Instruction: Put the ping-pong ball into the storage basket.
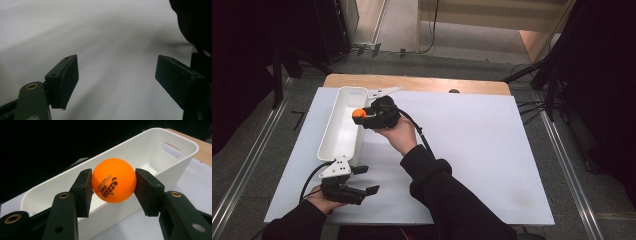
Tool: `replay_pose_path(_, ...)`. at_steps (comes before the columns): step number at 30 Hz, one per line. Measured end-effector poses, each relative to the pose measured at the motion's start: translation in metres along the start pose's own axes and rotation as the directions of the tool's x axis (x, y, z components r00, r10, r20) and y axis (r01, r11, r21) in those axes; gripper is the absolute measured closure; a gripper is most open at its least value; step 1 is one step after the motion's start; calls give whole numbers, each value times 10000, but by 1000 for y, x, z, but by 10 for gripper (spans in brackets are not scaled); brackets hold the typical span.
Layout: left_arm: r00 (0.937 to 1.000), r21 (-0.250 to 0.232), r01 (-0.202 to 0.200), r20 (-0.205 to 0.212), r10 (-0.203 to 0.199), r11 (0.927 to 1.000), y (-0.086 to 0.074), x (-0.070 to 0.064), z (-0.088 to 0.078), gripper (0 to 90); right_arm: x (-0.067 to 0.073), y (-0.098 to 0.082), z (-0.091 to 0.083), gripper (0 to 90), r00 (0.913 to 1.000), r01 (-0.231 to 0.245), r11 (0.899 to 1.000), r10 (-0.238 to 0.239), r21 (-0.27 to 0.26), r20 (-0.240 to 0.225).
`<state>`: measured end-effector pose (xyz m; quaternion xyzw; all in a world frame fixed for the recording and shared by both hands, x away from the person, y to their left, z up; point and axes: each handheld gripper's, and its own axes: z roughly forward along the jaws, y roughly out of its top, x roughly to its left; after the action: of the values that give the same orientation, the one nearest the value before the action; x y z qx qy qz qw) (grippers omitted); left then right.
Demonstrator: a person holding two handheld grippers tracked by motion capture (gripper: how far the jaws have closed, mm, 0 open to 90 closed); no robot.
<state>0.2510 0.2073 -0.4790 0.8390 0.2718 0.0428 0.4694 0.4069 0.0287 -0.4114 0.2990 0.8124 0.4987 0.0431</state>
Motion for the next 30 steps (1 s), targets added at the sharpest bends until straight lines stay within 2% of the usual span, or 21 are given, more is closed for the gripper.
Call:
replay_pose_path(4, 9999, -4, 108, 29, -108, 9999, 0, 0, 0, 194, 0, 4, 5, 491, 10000, 25, 9999, -24, -101, 35)
replay_pose_path(13, 10000, -5, 21, 23, -21, 10000, 0, 0, 0, 194, 1, 12, 18, 490, 9999, 111, 9998, -111, 145, 42)
replay_pose_path(21, 10000, -1, -26, 49, 26, 10000, 0, -1, 0, 194, 0, 13, 28, 490, 10000, -68, 10000, 68, 21, -25)
replay_pose_path(24, 10000, -52, 17, 60, -17, 10000, 0, -1, 0, 194, 0, 12, 31, 490, 10000, 65, 9999, -65, -109, -1)
replay_pose_path(30, 10000, -72, -22, 84, 22, 10000, 0, -1, 0, 194, 0, 12, 36, 490, 10000, 18, 9999, -18, -158, -4)
